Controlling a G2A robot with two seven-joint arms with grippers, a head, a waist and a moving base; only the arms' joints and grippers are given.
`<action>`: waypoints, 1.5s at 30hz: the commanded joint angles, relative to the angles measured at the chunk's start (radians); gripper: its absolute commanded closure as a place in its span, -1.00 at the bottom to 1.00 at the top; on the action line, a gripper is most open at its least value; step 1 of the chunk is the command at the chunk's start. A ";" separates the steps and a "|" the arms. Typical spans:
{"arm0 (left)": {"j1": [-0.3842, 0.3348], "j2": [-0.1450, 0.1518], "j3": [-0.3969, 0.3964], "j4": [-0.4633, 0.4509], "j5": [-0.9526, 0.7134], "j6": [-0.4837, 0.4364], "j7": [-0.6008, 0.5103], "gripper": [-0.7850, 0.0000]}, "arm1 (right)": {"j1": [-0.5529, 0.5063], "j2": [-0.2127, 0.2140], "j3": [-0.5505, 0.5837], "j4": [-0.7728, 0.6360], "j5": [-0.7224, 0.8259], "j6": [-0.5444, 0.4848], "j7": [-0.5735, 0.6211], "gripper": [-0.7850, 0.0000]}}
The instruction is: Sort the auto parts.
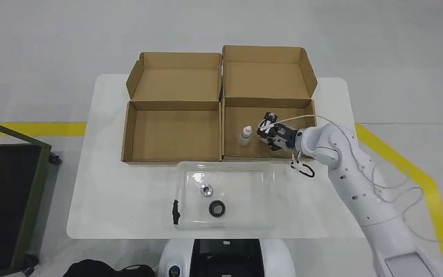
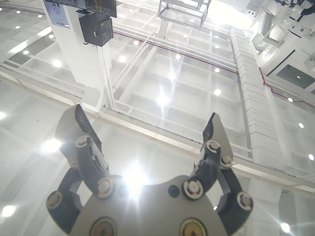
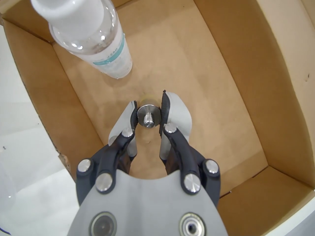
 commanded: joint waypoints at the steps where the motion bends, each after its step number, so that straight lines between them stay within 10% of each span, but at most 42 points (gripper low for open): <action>1: 0.000 0.000 0.000 0.000 0.000 0.000 0.000 -1.00 | 0.002 -0.001 -0.005 0.000 0.000 0.005 -0.001 0.24; 5: 0.000 0.000 0.000 0.000 0.000 0.000 0.000 -1.00 | 0.004 -0.001 -0.011 -0.006 0.002 0.010 -0.013 0.04; 9: 0.000 0.000 0.000 0.000 0.000 0.000 0.000 -1.00 | -0.015 0.006 0.015 -0.046 0.011 0.013 -0.028 -1.00; 30: 0.000 0.000 0.000 0.000 0.000 0.000 0.000 -1.00 | -0.402 0.056 0.105 -0.599 -0.035 0.036 -0.116 -1.00; 45: 0.000 0.000 0.000 0.000 0.000 0.000 0.000 -1.00 | -0.432 0.047 -0.060 -0.622 -0.152 0.013 -0.145 -1.00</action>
